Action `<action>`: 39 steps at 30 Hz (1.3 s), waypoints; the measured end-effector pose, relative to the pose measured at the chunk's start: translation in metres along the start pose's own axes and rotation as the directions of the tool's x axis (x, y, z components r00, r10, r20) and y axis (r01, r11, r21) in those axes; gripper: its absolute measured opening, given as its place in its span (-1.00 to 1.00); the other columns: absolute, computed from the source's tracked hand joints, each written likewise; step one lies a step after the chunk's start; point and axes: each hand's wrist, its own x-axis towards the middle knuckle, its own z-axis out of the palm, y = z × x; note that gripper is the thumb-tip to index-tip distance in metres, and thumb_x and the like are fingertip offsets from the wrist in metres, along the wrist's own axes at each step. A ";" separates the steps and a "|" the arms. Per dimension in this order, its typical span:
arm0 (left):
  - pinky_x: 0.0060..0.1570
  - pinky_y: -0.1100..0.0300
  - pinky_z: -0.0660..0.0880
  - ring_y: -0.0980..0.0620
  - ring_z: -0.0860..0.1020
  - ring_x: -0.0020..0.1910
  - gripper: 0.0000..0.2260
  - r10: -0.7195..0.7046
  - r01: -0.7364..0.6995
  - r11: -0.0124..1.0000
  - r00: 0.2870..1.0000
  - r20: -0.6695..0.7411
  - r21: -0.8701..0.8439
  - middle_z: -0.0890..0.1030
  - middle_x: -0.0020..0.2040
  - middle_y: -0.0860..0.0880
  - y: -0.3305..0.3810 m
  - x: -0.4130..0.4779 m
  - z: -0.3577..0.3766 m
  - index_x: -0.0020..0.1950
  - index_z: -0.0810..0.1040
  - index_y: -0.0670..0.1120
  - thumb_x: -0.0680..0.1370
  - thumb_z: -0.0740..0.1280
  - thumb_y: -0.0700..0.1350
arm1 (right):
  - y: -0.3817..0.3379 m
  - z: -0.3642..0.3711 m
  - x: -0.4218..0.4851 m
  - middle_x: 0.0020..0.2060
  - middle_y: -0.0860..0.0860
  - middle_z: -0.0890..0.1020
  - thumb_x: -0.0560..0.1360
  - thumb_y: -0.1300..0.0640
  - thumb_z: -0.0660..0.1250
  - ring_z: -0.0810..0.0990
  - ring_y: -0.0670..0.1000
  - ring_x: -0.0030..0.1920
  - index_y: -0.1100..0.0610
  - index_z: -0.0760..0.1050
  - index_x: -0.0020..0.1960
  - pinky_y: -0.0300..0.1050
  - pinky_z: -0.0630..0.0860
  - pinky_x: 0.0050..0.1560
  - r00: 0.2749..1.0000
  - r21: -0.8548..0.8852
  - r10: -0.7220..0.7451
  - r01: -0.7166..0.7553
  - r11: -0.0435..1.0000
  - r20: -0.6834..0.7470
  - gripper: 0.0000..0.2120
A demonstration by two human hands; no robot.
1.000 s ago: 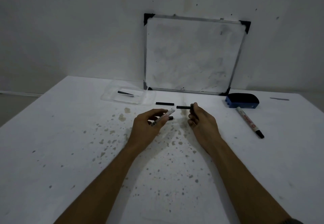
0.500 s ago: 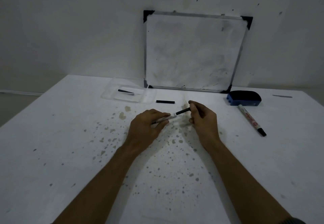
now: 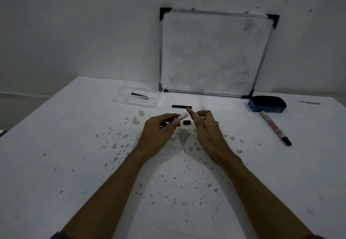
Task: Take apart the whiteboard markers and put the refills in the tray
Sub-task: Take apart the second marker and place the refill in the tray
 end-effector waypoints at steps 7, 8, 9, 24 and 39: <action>-0.22 0.22 0.63 0.14 0.64 -0.27 -0.85 -0.108 0.101 0.991 0.991 -0.075 -0.087 0.76 -0.10 0.10 -0.004 0.005 -0.005 0.18 0.67 0.15 0.63 0.39 0.04 | 0.021 0.008 0.009 0.21 0.05 0.57 0.60 -0.12 0.33 0.55 0.09 0.16 -0.06 0.59 0.35 0.05 0.46 0.21 0.992 -0.474 -0.101 0.128 0.871 0.081 -0.65; -0.20 0.17 0.65 0.13 0.64 -0.27 -0.87 -0.113 0.107 0.990 0.992 -0.062 -0.087 0.76 -0.11 0.10 -0.003 0.004 -0.004 0.15 0.67 0.19 0.62 0.39 0.07 | 0.021 0.008 0.009 0.16 0.03 0.59 0.58 -0.11 0.36 0.56 0.06 0.12 -0.07 0.64 0.28 0.05 0.50 0.19 0.992 -0.436 -0.113 0.129 0.891 0.062 -0.69; -0.18 0.13 0.66 0.11 0.64 -0.26 -0.89 -0.114 0.110 0.990 0.992 -0.047 -0.087 0.76 -0.11 0.11 -0.001 0.003 -0.003 0.10 0.66 0.25 0.59 0.40 0.14 | 0.020 0.007 0.008 0.11 0.00 0.61 0.57 -0.10 0.39 0.57 0.03 0.08 -0.06 0.67 0.21 0.04 0.54 0.16 0.992 -0.390 -0.116 0.126 0.912 0.050 -0.74; -0.10 0.22 0.65 0.12 0.67 -0.17 -0.77 -0.032 0.023 0.996 0.993 0.114 0.081 0.75 -0.02 0.18 -0.006 -0.002 0.003 0.23 0.70 0.16 0.58 0.44 0.10 | 0.007 -0.027 0.004 0.04 0.04 0.77 0.61 0.14 0.37 0.70 0.03 -0.08 0.14 0.65 0.21 -0.09 0.54 -0.03 0.976 0.556 0.214 -0.200 0.807 0.041 -0.79; -0.15 0.27 0.61 0.18 0.63 -0.22 -0.75 -0.008 0.000 0.996 0.996 0.084 0.092 0.74 -0.04 0.18 -0.006 -0.002 0.001 0.24 0.71 0.10 0.58 0.45 0.08 | 0.003 -0.023 0.001 -0.05 0.02 0.78 0.57 0.12 0.45 0.77 0.06 -0.10 0.14 0.67 0.18 -0.23 0.58 -0.18 0.983 0.442 0.175 -0.180 0.879 0.051 -0.79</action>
